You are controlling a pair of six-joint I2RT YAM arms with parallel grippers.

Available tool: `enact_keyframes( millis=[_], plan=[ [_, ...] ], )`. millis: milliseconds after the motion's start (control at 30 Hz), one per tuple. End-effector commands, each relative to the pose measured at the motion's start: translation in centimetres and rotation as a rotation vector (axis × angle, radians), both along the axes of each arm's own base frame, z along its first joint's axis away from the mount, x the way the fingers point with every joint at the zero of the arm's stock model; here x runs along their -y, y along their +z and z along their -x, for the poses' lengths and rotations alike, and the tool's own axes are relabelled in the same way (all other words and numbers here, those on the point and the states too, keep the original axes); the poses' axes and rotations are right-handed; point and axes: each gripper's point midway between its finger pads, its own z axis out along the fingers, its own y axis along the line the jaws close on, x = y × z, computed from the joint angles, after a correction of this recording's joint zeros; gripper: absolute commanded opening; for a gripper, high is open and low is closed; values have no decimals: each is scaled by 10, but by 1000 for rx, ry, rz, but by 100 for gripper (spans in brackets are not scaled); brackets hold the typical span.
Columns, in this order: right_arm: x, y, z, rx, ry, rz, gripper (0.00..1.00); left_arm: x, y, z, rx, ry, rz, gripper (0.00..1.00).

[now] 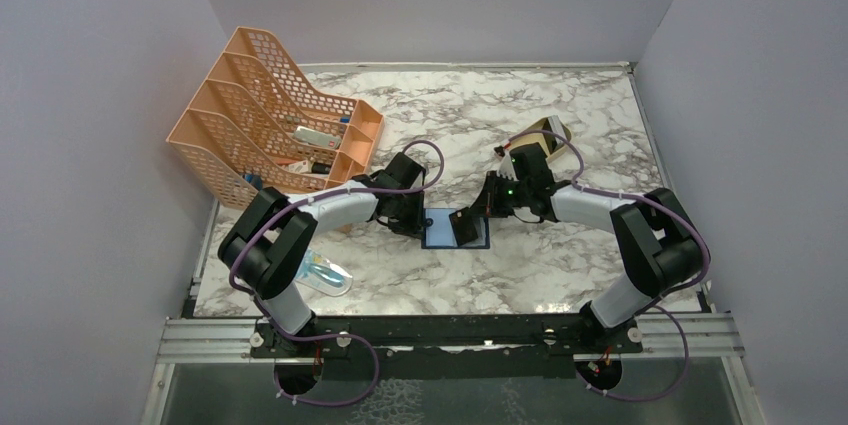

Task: Put the credit cards into the card holder
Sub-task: Insert the credit card into the card holder.

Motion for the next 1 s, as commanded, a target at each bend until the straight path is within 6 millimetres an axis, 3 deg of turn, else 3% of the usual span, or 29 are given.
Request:
enact_keyframes(
  millis=[0, 500, 967],
  plan=[
    [11, -3, -5, 34, -34, 61, 1, -15, -12, 9, -28, 25, -61, 14],
    [18, -4, -8, 53, -46, 109, 1, -14, -9, 13, -32, 22, -44, 14],
    [3, -16, -1, 20, -10, 10, 1, -8, -9, 18, -51, 18, -17, 14]
  ],
)
